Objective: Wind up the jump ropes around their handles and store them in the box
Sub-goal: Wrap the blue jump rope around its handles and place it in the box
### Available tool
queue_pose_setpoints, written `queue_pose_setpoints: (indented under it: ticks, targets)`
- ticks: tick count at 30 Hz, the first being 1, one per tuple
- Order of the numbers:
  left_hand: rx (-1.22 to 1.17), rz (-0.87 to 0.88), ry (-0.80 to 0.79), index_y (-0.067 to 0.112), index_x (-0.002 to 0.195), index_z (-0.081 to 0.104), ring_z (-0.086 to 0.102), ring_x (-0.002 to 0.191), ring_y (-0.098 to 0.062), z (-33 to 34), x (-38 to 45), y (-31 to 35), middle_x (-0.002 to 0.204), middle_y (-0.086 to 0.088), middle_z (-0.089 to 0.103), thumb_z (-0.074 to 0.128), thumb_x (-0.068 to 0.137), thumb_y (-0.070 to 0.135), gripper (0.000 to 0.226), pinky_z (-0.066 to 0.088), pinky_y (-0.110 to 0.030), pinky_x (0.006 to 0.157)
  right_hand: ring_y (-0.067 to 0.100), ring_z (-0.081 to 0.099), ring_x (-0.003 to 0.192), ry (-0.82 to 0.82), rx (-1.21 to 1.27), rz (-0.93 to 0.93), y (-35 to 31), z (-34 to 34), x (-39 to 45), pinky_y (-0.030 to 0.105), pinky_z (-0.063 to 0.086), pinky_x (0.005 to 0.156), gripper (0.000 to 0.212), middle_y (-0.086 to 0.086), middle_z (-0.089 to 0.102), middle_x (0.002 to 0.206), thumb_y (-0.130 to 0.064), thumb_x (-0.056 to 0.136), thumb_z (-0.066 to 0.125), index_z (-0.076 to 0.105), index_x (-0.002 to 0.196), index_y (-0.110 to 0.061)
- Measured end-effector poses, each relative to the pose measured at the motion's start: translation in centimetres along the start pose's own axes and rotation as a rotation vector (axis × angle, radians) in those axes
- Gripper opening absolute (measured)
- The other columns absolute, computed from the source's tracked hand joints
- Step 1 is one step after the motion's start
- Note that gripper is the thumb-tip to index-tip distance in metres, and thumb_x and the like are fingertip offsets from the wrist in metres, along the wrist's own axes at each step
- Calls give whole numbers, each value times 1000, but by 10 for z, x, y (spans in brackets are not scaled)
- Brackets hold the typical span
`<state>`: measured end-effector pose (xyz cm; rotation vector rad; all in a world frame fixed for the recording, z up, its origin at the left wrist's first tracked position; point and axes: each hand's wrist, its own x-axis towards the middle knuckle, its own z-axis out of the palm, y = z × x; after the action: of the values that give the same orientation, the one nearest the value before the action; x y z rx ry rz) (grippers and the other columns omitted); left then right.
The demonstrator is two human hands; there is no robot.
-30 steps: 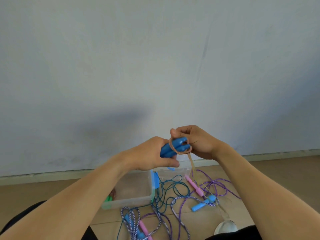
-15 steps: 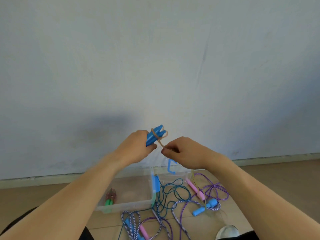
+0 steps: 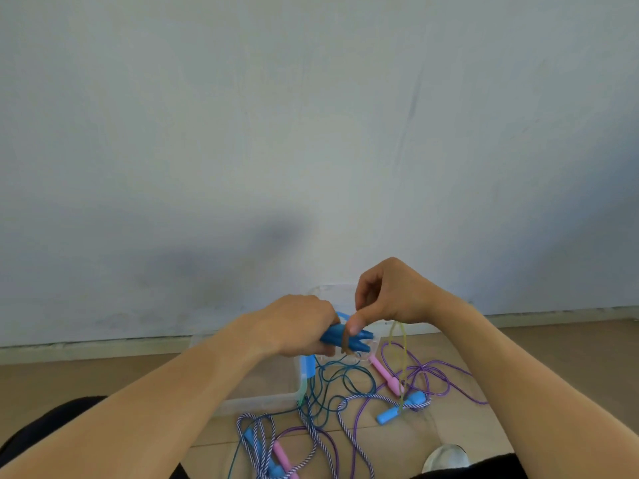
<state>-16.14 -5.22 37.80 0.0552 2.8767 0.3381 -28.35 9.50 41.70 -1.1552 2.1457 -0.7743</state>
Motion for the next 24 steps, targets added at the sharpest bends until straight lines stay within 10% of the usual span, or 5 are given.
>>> queue_pose_setpoints:
  ticks: [8,13,18,24]
  targets:
    - [-759,30,218,17,59,53,28,43,-6,-17,-12,-4,45,12,31,77,84,30,36,25,-18,48,17,30,56,-44,547,-30,11,-2,6,25,30,53,24,7,49,60,-27,86,67,70,68,-11]
    - [-976,-139,363,2,73,56,38,40,-11,-19,-7,-17,48,5,44,72,88,24,31,34,-24,45,17,36,53,86,309,-104,-4,18,15,25,34,50,26,-4,58,62,-28,99,55,71,79,-22]
    - [-702,-340,466,10,96,55,56,56,-15,-13,0,-32,73,0,59,70,86,24,23,46,-31,53,1,51,50,103,-125,-65,-12,36,16,13,40,53,27,-4,68,75,-24,102,43,68,97,-15]
    - [-307,-468,300,12,106,52,57,73,-19,-5,3,-32,91,-4,60,64,85,19,25,41,-27,60,24,60,70,15,-600,-113,-23,40,9,39,51,66,26,6,63,74,-26,95,49,64,87,-7]
